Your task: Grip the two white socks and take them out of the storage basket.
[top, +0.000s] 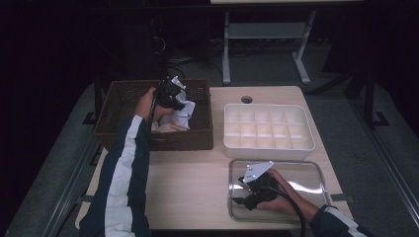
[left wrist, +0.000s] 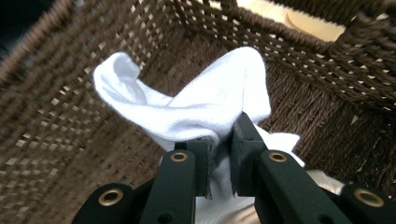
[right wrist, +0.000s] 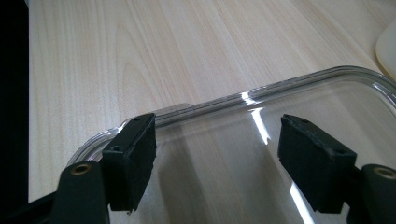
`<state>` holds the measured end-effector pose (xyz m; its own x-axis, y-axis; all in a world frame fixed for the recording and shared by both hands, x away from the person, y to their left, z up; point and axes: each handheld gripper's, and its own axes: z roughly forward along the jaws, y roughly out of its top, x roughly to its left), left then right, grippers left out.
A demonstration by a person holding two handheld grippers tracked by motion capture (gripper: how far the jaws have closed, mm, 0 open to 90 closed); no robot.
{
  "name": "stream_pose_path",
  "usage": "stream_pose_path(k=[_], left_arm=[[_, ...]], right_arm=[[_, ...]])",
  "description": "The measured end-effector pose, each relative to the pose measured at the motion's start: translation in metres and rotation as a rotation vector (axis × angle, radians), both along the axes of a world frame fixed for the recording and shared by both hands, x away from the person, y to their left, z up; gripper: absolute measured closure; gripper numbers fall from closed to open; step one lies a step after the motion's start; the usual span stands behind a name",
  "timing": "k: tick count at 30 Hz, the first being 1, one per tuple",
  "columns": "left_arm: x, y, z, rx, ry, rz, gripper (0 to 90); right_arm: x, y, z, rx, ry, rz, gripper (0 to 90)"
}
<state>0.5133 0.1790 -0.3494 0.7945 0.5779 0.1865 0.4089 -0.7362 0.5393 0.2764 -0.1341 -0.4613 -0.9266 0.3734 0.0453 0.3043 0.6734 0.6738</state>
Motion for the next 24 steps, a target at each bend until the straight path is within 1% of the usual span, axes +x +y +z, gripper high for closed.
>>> stream_pose_path(k=[1, 2, 3, 4, 6, 7, 9, 10, 11, 13, 14, 15, 16, 18, 20, 21, 22, 23, 24], left_arm=[[0.0, 0.0, 0.0, 0.0, 0.0, 0.0, 80.5], [-0.001, 0.0, 0.002, 0.003, -0.018, -0.003, 80.5], [-0.002, 0.0, 0.004, -0.006, -0.026, 0.007, 81.0], [-0.004, 0.0, 0.005, -0.025, -0.038, 0.004, 81.0], [-0.006, 0.001, 0.008, -0.06, -0.048, 0.013, 81.2], [-0.008, 0.0, 0.01, -0.062, -0.065, 0.013, 81.3], [-0.01, 0.0, 0.012, -0.062, -0.079, 0.028, 81.5], [-0.011, 0.001, 0.014, -0.076, -0.089, 0.029, 81.6], [-0.011, 0.001, 0.014, -0.076, -0.089, 0.029, 81.8], [-0.014, 0.002, 0.017, -0.09, -0.112, 0.038, 82.0], [-0.017, 0.004, 0.022, -0.12, -0.125, 0.042, 82.1], [-0.019, 0.005, 0.024, -0.123, -0.14, 0.045, 82.2], [-0.019, 0.005, 0.024, -0.123, -0.14, 0.045, 82.3], [-0.024, 0.01, 0.03, -0.163, -0.164, 0.059, 82.4], [-0.025, 0.011, 0.032, -0.167, -0.167, 0.059, 82.4], [-0.029, 0.015, 0.033, -0.18, -0.179, 0.072, 82.5], [-0.029, 0.015, 0.033, -0.18, -0.179, 0.072, 82.5], [-0.033, 0.018, 0.034, -0.201, -0.185, 0.074, 82.6], [-0.035, 0.02, 0.035, -0.203, -0.193, 0.077, 82.6]], right_arm=[[0.0, 0.0, 0.0, 0.0, 0.0, 0.0, 27.3], [0.0, 0.0, 0.0, 0.003, 0.004, -0.002, 27.3], [0.0, 0.0, 0.0, 0.005, 0.005, -0.004, 27.3], [0.0, 0.0, 0.0, 0.005, 0.005, -0.004, 27.3], [0.0, -0.001, 0.0, 0.006, 0.003, -0.006, 27.1], [0.0, -0.001, 0.001, 0.011, 0.006, -0.013, 27.1], [-0.001, -0.001, 0.001, 0.011, 0.007, -0.014, 27.1], [-0.001, -0.001, 0.001, 0.011, 0.006, -0.015, 27.1], [-0.001, -0.001, 0.001, 0.011, 0.006, -0.015, 27.1], [-0.001, -0.001, 0.001, 0.009, 0.014, -0.018, 27.1], [-0.001, -0.001, 0.001, 0.004, 0.003, -0.01, 27.1], [0.0, -0.001, 0.001, 0.003, -0.004, -0.006, 27.1], [0.0, -0.001, 0.001, 0.003, -0.004, -0.006, 27.1], [-0.001, 0.0, 0.001, 0.007, -0.001, -0.011, 27.1], [-0.001, 0.0, 0.001, 0.008, 0.005, -0.015, 27.0], [-0.001, 0.0, 0.001, 0.007, 0.002, -0.014, 27.0], [-0.001, 0.0, 0.001, 0.006, 0.001, -0.014, 27.0], [-0.001, 0.0, 0.001, 0.006, 0.0, -0.014, 27.0], [-0.001, 0.0, 0.001, 0.008, -0.001, -0.012, 27.0]])
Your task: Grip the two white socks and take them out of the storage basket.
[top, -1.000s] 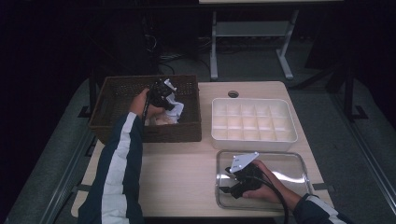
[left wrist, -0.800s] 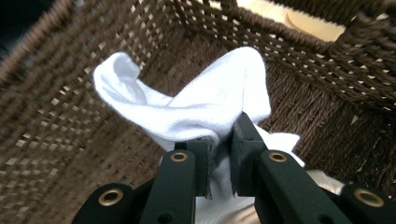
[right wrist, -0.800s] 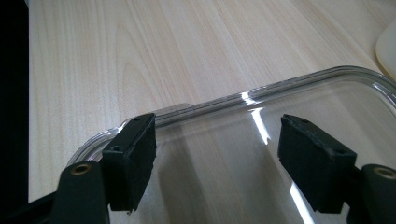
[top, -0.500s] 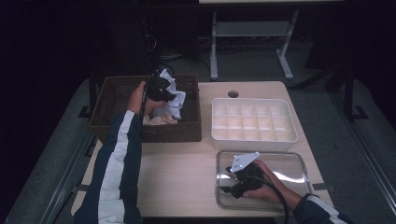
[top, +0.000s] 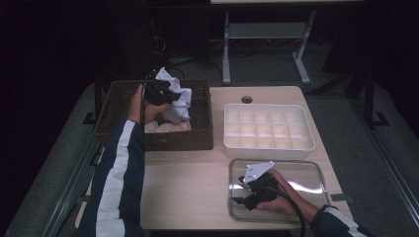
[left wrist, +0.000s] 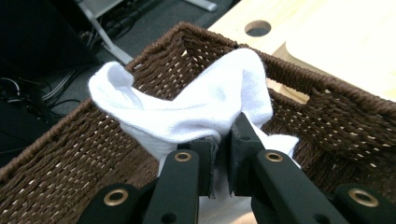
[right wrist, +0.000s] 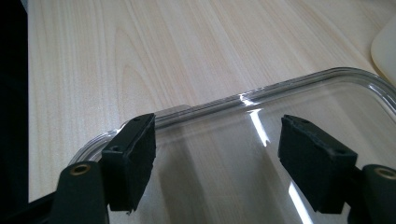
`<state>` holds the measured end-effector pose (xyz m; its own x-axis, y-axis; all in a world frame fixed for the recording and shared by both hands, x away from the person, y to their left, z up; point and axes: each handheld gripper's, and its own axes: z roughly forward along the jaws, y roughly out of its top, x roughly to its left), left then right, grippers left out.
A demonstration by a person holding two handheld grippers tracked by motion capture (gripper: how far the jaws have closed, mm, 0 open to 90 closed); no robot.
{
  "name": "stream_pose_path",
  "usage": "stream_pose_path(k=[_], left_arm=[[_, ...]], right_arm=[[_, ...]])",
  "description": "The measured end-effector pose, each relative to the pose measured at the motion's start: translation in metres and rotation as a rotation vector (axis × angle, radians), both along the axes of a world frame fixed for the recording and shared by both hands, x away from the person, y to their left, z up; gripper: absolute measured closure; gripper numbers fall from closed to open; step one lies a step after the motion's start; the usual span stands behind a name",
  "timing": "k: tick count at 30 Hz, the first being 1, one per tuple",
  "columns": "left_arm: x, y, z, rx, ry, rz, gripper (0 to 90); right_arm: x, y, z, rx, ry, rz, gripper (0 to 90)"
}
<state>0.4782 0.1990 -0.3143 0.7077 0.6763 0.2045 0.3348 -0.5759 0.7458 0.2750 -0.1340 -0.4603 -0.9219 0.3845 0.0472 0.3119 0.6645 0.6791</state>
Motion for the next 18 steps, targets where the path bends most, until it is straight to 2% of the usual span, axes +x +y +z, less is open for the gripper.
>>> stream_pose_path(k=[9, 18], left_arm=[[-0.015, 0.013, -0.001, -0.059, -0.013, 0.005, 82.8], [-0.028, 0.022, 0.005, -0.083, -0.039, 0.017, 82.9]], right_arm=[[0.0, 0.0, 0.0, 0.0, 0.0, -0.002, 27.0], [0.0, 0.0, 0.001, 0.002, -0.004, -0.006, 27.0]])
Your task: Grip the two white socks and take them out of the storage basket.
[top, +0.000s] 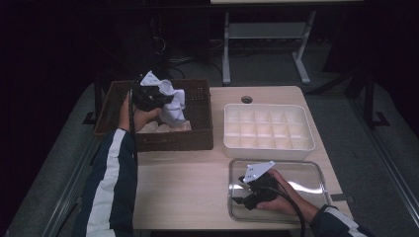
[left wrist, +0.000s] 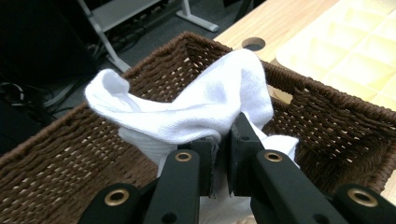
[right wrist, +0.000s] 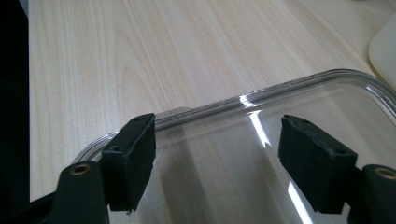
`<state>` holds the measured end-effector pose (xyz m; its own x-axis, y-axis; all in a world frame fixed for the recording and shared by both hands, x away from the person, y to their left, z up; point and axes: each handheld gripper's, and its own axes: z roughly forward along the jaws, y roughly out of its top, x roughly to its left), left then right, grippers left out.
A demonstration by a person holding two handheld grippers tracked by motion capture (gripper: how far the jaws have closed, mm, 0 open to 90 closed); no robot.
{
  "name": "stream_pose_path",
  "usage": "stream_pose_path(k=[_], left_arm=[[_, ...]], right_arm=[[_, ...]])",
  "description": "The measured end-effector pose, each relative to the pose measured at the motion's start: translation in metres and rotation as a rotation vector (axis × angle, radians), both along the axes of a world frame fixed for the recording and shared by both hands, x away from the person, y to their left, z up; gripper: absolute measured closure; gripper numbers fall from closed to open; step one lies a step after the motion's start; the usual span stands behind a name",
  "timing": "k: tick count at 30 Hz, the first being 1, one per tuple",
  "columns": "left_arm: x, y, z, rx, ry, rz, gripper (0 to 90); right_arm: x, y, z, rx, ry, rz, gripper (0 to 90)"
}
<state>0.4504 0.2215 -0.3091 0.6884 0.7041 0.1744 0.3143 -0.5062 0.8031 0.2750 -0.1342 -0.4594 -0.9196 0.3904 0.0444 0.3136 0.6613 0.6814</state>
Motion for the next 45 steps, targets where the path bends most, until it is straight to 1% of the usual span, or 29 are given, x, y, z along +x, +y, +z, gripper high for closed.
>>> stream_pose_path(k=[5, 7, 8, 11, 12, 15, 16, 17, 18, 19, 21, 25, 26, 27, 28, 29, 30, 31, 32, 33, 34, 36, 37, 38, 39, 40, 41, 43, 45], left_arm=[[-0.008, 0.001, 0.005, -0.014, -0.019, -0.012, 82.9], [-0.011, 0.003, 0.007, -0.037, -0.02, -0.016, 82.9], [-0.013, 0.003, 0.009, -0.039, -0.024, -0.018, 82.9], [-0.023, 0.006, 0.016, -0.067, -0.046, -0.022, 82.9], [-0.026, 0.007, 0.018, -0.063, -0.049, -0.024, 83.0], [-0.033, 0.008, 0.021, -0.062, -0.059, -0.026, 83.0], [-0.037, 0.009, 0.022, -0.067, -0.068, -0.024, 83.0], [-0.041, 0.011, 0.025, -0.069, -0.074, -0.034, 83.0], [-0.044, 0.011, 0.027, -0.083, -0.08, -0.033, 83.0], [-0.05, 0.012, 0.031, -0.078, -0.092, -0.035, 83.0], [-0.059, 0.013, 0.038, -0.098, -0.107, -0.052, 83.0], [-0.08, 0.012, 0.048, -0.091, -0.133, -0.082, 83.0], [-0.092, 0.01, 0.053, -0.087, -0.15, -0.103, 83.0], [-0.1, 0.01, 0.056, -0.095, -0.16, -0.118, 83.0], [-0.1, 0.01, 0.056, -0.095, -0.16, -0.118, 83.0], [-0.113, 0.01, 0.06, -0.112, -0.176, -0.145, 83.0], [-0.113, 0.01, 0.06, -0.112, -0.176, -0.145, 83.0], [-0.12, 0.009, 0.061, -0.118, -0.182, -0.158, 83.0], [-0.134, 0.006, 0.057, -0.106, -0.182, -0.188, 83.0], [-0.134, 0.006, 0.057, -0.106, -0.182, -0.188, 83.0], [-0.139, 0.004, 0.054, -0.105, -0.175, -0.203, 83.0], [-0.149, 0.002, 0.046, -0.098, -0.163, -0.226, 83.0], [-0.156, 0.0, 0.037, -0.103, -0.145, -0.249, 82.9], [-0.156, 0.0, 0.037, -0.103, -0.145, -0.249, 82.9], [-0.16, -0.002, 0.029, -0.106, -0.124, -0.261, 82.9], [-0.162, -0.003, 0.024, -0.095, -0.117, -0.267, 82.9], [-0.165, -0.004, 0.015, -0.092, -0.099, -0.273, 82.9], [-0.167, -0.006, 0.001, -0.114, -0.051, -0.292, 82.9], [-0.171, -0.01, -0.019, -0.091, -0.01, -0.312, 82.8]], right_arm=[[0.0, 0.0, 0.001, 0.004, -0.001, -0.003, 27.0], [0.0, 0.0, 0.0, -0.001, -0.012, 0.005, 27.0], [0.0, 0.0, 0.0, -0.001, -0.012, 0.005, 27.0], [0.0, 0.0, 0.001, 0.005, -0.007, 0.002, 27.0], [-0.001, 0.001, 0.001, 0.011, -0.001, -0.001, 27.0], [0.0, 0.0, 0.002, 0.008, -0.014, 0.0, 27.0], [0.0, 0.0, 0.002, 0.008, -0.014, 0.0, 27.0], [-0.001, 0.0, 0.002, 0.019, -0.005, -0.006, 27.0], [-0.002, 0.0, 0.003, 0.019, -0.002, -0.011, 27.1], [-0.002, 0.0, 0.003, 0.019, -0.002, -0.012, 27.3], [-0.001, 0.001, 0.003, 0.019, -0.005, -0.009, 27.8], [-0.003, 0.001, 0.003, 0.018, -0.013, -0.004, 30.1], [-0.003, 0.001, 0.004, 0.019, -0.014, -0.003, 30.4], [-0.003, 0.001, 0.004, 0.021, -0.014, -0.003, 31.2], [-0.003, 0.001, 0.004, 0.021, -0.014, -0.003, 31.2], [-0.003, 0.001, 0.004, 0.022, -0.015, 0.001, 34.2], [-0.003, 0.001, 0.004, 0.022, -0.015, 0.001, 34.2], [-0.003, 0.001, 0.004, 0.017, -0.024, 0.009, 35.9], [-0.004, 0.001, 0.005, 0.02, -0.028, 0.011, 37.2], [-0.005, 0.002, 0.005, 0.026, -0.021, 0.009, 37.6], [-0.005, 0.002, 0.005, 0.026, -0.021, 0.009, 37.6], [-0.005, 0.002, 0.006, 0.028, -0.026, 0.018, 39.4], [-0.005, 0.002, 0.006, 0.025, -0.035, 0.023, 39.8], [-0.005, 0.002, 0.006, 0.025, -0.035, 0.023, 39.8], [-0.005, 0.002, 0.006, 0.026, -0.033, 0.021, 39.8], [-0.006, 0.003, 0.006, 0.031, -0.026, 0.018, 39.8], [-0.006, 0.003, 0.006, 0.029, -0.026, 0.018, 39.8], [-0.006, 0.004, 0.006, 0.023, -0.039, 0.029, 40.1], [-0.006, 0.004, 0.006, 0.024, -0.037, 0.028, 42.2]])
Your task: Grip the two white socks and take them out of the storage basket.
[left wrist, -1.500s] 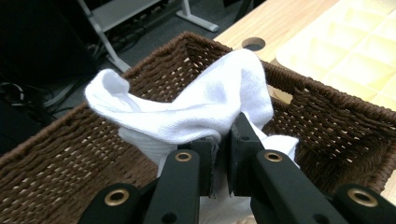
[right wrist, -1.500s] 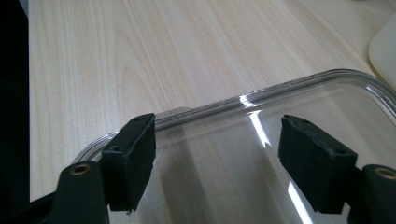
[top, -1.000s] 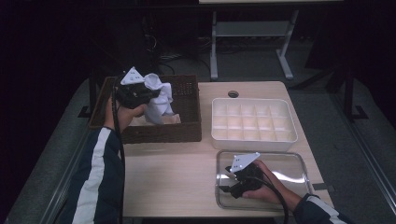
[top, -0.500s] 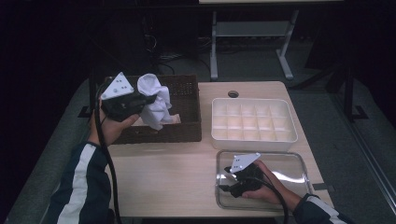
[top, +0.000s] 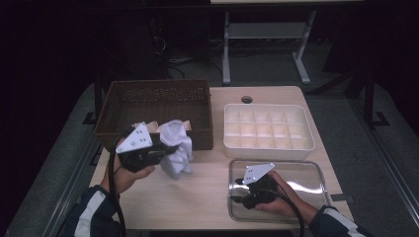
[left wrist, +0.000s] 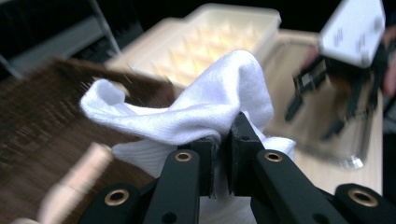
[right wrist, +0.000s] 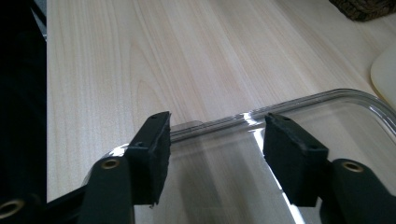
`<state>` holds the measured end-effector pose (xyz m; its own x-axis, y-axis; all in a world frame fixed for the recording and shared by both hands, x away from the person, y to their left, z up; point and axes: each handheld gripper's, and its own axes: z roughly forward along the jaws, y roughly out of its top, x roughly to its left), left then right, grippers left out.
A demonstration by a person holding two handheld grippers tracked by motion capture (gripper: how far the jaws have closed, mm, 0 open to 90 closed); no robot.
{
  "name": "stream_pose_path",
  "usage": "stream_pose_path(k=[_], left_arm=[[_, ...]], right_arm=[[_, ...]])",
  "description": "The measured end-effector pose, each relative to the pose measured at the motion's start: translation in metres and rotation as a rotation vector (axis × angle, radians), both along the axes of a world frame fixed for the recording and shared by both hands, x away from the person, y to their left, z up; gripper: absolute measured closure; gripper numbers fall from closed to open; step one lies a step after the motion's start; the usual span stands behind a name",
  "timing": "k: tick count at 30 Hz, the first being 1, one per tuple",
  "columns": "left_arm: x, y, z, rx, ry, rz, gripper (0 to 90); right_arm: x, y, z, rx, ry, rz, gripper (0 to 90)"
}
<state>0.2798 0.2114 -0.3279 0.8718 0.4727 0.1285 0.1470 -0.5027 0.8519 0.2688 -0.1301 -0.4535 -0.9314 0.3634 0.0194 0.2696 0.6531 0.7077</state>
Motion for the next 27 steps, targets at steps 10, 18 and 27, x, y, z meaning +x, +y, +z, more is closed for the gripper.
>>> stream_pose_path(k=[10, 18, 27], left_arm=[[0.002, -0.02, -0.085, 0.11, 0.214, -0.079, 82.6], [0.008, -0.024, -0.116, 0.141, 0.29, -0.102, 82.2], [0.011, -0.031, -0.128, 0.165, 0.295, -0.104, 81.2]], right_arm=[[0.0, 0.017, 0.003, 0.007, -0.02, 0.035, 74.3], [0.003, 0.039, -0.008, -0.075, -0.048, 0.086, 75.7], [0.011, 0.026, -0.009, -0.084, -0.026, 0.038, 73.8]])
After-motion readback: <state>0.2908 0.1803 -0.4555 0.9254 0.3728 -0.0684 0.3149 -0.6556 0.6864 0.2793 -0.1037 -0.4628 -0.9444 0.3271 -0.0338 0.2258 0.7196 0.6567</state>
